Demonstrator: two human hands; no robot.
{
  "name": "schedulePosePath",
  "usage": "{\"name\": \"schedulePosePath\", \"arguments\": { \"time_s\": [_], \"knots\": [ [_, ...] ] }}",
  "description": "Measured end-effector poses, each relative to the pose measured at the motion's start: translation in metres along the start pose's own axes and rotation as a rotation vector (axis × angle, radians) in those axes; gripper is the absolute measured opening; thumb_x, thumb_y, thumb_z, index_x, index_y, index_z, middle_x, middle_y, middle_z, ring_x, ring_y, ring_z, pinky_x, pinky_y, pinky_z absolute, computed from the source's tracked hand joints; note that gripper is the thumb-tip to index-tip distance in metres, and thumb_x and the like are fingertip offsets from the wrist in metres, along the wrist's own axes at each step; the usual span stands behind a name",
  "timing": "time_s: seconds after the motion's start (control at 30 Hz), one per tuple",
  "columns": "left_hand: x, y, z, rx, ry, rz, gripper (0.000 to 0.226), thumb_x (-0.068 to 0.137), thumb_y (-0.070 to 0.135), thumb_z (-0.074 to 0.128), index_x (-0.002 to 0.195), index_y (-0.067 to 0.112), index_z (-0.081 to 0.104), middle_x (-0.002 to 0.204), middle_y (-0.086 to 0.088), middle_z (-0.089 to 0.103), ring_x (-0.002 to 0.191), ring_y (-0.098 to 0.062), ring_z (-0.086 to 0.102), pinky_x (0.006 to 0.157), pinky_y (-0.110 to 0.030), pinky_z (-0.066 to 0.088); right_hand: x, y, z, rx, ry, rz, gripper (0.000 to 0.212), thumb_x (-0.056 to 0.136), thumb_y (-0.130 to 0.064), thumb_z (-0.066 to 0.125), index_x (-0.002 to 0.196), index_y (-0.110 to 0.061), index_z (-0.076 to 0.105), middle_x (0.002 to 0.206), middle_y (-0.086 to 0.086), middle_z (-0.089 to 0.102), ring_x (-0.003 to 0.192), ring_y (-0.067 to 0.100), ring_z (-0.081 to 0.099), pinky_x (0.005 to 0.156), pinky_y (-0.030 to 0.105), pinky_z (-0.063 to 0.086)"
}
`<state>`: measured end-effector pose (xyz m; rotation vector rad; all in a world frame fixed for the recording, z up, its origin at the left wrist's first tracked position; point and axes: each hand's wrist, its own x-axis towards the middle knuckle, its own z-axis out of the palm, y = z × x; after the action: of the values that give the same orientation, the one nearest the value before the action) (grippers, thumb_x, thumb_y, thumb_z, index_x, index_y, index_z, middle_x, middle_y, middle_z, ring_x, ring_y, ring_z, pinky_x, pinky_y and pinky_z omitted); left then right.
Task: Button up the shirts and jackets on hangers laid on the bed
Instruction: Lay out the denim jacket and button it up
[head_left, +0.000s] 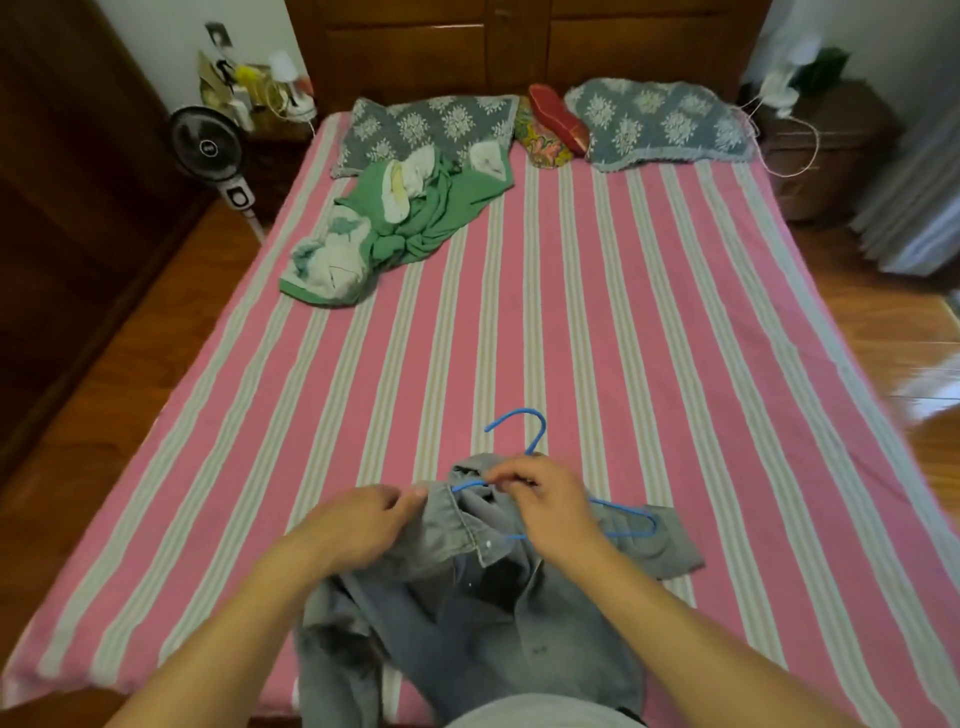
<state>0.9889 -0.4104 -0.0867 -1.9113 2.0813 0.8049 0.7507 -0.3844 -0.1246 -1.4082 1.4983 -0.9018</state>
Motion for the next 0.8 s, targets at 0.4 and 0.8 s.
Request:
{"name": "schedulePosePath", "arguments": {
  "time_s": [0.4,0.8],
  "knots": [
    [-0.055,-0.02,0.039,-0.164,-0.211,0.381,0.042,0.09,0.065,0.06,0.083,0.024,0.054,0.08,0.007,0.055,0.07,-0.007,0.051,0.062,-0.029,0.037,0.007,0.01,-0.072,0.017,-0.807,0.269,0.038,0.091,0.012,0.054,0.081,-0.017,0.078,0.11,-0.002,0.076,0.114,0.009,0.067,0.107,0.03,0.048],
    [-0.129,-0.049,0.039,0.101,-0.227,0.42,0.032,0.091,0.053,0.061,0.079,0.026,0.05,0.088,0.007,0.049,0.081,-0.011,0.049,0.064,-0.035,0.037,0.097,0.095,0.134,-1.171,-0.987,-0.148,0.092,0.091,-0.044,0.063,0.161,-0.024,0.007,0.164,0.011,0.023,0.15,0.04,0.018,0.122,0.056,0.016]
  ]
}}
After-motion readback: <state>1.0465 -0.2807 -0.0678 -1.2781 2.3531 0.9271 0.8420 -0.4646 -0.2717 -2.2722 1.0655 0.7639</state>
